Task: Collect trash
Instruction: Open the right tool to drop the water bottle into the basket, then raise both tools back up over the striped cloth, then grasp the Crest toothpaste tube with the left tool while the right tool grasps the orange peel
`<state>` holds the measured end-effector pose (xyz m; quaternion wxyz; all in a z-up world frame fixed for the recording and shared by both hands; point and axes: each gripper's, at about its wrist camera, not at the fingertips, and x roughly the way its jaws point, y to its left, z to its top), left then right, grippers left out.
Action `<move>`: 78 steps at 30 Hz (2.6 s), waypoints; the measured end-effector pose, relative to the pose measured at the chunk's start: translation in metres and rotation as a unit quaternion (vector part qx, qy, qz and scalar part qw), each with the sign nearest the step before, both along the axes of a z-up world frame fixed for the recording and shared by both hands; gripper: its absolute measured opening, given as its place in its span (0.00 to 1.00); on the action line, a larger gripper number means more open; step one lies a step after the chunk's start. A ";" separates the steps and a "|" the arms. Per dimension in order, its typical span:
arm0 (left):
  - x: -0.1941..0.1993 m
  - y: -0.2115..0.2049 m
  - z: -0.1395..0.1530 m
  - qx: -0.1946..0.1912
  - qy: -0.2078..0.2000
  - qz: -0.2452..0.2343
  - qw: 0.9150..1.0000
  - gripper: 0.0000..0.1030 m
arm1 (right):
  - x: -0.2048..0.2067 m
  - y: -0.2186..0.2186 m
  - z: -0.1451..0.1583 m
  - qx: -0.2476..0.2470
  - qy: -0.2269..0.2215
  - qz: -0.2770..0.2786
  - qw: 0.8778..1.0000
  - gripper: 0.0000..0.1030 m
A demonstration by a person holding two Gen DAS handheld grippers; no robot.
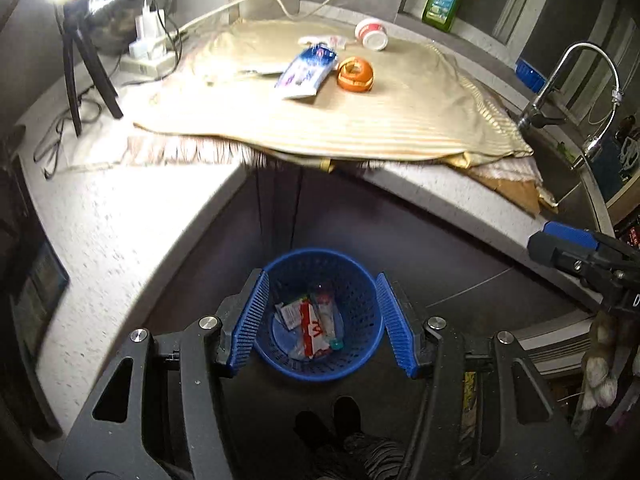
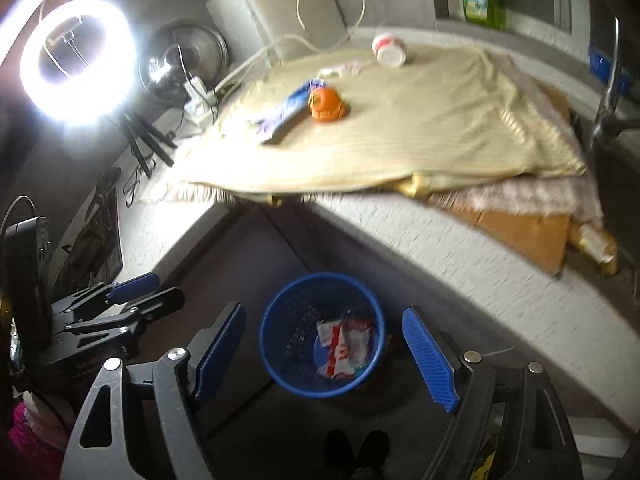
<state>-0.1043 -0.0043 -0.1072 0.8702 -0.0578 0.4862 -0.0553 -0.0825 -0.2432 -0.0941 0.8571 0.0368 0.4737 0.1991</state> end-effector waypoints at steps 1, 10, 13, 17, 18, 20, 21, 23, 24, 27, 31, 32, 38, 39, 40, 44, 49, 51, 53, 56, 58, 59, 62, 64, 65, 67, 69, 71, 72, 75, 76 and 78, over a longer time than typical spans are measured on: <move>0.002 0.000 0.004 0.001 -0.003 0.000 1.000 0.56 | 0.000 -0.002 0.006 -0.003 -0.009 -0.004 1.000 0.82; 0.032 0.004 0.027 0.005 -0.012 0.018 1.000 0.66 | 0.032 -0.021 0.040 -0.006 -0.057 -0.008 0.998 1.00; 0.054 0.005 0.029 0.000 -0.012 0.033 0.999 0.66 | 0.057 -0.027 0.042 0.007 -0.050 -0.004 0.999 1.00; 0.086 0.008 0.028 -0.010 -0.004 0.058 0.998 0.66 | 0.099 -0.027 0.041 0.017 -0.043 0.024 0.999 1.00; 0.097 0.009 0.027 -0.023 0.001 0.064 0.998 0.66 | 0.111 -0.026 0.040 0.016 -0.037 0.032 0.999 1.00; 0.121 0.010 0.025 -0.027 0.010 0.076 0.997 0.66 | 0.137 -0.025 0.037 0.021 -0.027 0.051 0.998 1.00; 0.131 0.011 0.024 -0.025 0.010 0.081 0.996 0.66 | 0.151 -0.024 0.036 0.024 -0.022 0.058 0.998 1.00; 0.151 0.010 0.022 -0.023 0.010 0.083 0.996 0.66 | 0.174 -0.022 0.033 0.030 -0.011 0.072 0.997 0.98; 0.162 0.011 0.020 -0.022 0.014 0.086 0.996 0.66 | 0.187 -0.021 0.030 0.034 -0.003 0.079 0.996 0.98; 0.189 0.011 0.013 -0.017 0.026 0.087 0.996 0.66 | 0.218 -0.016 0.021 0.049 0.022 0.092 0.994 0.95; 0.216 0.009 0.001 -0.001 0.041 0.076 0.996 0.66 | 0.255 -0.004 0.005 0.063 0.056 0.112 0.990 0.89; 0.221 0.008 -0.001 0.002 0.045 0.074 0.996 0.66 | 0.261 -0.001 0.002 0.064 0.062 0.116 0.989 0.87; 0.250 0.009 -0.020 0.019 0.072 0.066 0.995 0.66 | 0.292 0.026 -0.016 0.074 0.096 0.153 0.981 0.84; 0.253 0.009 -0.022 0.021 0.074 0.065 0.995 0.66 | 0.296 0.031 -0.019 0.076 0.102 0.158 0.979 0.84; 0.256 0.010 -0.023 0.024 0.076 0.065 0.995 0.66 | 0.301 0.035 -0.021 0.078 0.108 0.162 0.978 0.83; 0.267 0.010 -0.029 0.030 0.086 0.056 0.994 0.66 | 0.313 0.048 -0.031 0.084 0.127 0.172 0.973 0.81; 0.279 0.009 -0.037 0.032 0.096 0.048 0.994 0.66 | 0.324 0.060 -0.042 0.090 0.149 0.179 0.968 0.79; 0.282 0.009 -0.038 0.028 0.099 0.046 0.994 0.66 | 0.327 0.064 -0.045 0.088 0.150 0.182 0.968 0.78; 0.285 0.008 -0.038 0.030 0.102 0.047 0.993 0.66 | 0.329 0.067 -0.047 0.084 0.152 0.182 0.968 0.77; 0.285 0.007 -0.033 0.041 0.096 0.040 0.994 0.66 | 0.332 0.068 -0.048 0.090 0.156 0.184 0.966 0.76; 0.286 0.009 -0.031 0.043 0.096 0.039 0.994 0.66 | 0.334 0.069 -0.050 0.087 0.156 0.186 0.966 0.76; 0.286 0.010 -0.030 0.045 0.096 0.037 0.994 0.66 | 0.335 0.069 -0.051 0.089 0.158 0.186 0.966 0.76; 0.288 0.009 -0.029 0.055 0.099 0.028 0.993 0.66 | 0.338 0.073 -0.056 0.094 0.168 0.186 0.963 0.74; 0.289 0.008 -0.030 0.057 0.103 0.026 0.993 0.66 | 0.339 0.077 -0.059 0.088 0.171 0.188 0.963 0.70; 0.289 0.007 -0.030 0.059 0.104 0.026 0.992 0.66 | 0.339 0.078 -0.061 0.086 0.173 0.188 0.963 0.66; 0.291 0.007 -0.031 0.062 0.106 0.026 0.992 0.66 | 0.341 0.081 -0.064 0.080 0.178 0.189 0.962 0.54; 0.292 0.007 -0.030 0.060 0.105 0.028 0.992 0.66 | 0.342 0.080 -0.065 0.080 0.185 0.189 0.961 0.36; 0.296 0.007 -0.029 0.059 0.103 0.030 0.993 0.66 | 0.343 0.077 -0.065 0.080 0.184 0.183 0.962 0.32; 0.299 0.007 -0.028 0.058 0.102 0.031 0.993 0.66 | 0.344 0.074 -0.064 0.080 0.181 0.181 0.963 0.32; 0.311 0.005 -0.026 0.053 0.102 0.029 0.993 0.67 | 0.345 0.060 -0.063 0.077 0.176 0.166 0.967 0.31; 0.315 0.003 -0.027 0.053 0.104 0.026 0.993 0.67 | 0.346 0.054 -0.062 0.076 0.175 0.159 0.969 0.31; 0.326 -0.003 -0.031 0.052 0.111 0.012 0.992 0.67 | 0.349 0.045 -0.061 0.077 0.174 0.150 0.970 0.31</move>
